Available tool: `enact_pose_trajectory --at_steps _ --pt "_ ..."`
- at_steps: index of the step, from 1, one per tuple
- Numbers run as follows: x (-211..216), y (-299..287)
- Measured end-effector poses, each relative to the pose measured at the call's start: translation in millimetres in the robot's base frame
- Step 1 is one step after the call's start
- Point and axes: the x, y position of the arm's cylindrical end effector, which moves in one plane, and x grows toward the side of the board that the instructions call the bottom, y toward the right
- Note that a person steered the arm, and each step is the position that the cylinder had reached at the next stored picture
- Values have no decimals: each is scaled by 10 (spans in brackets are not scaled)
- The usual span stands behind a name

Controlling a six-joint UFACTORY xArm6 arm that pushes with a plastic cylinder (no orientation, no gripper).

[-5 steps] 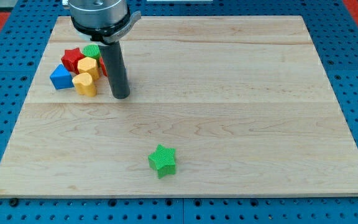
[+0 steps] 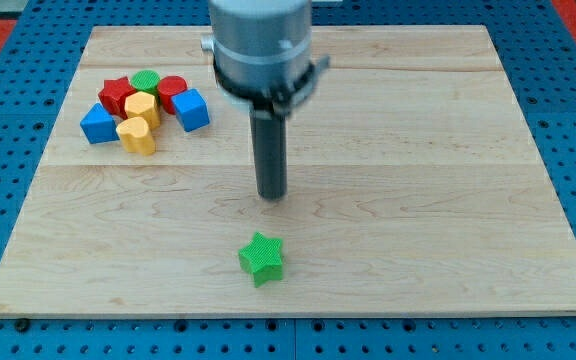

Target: Slightly push the green star towards left

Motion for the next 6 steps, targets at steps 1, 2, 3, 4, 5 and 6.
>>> enact_pose_trajectory --at_steps 1,2,3,4,5,6 --pt "567 467" --pt "694 422" --pt "703 94" --pt "568 -165" --pt "170 -427" --pt "-33 -527"
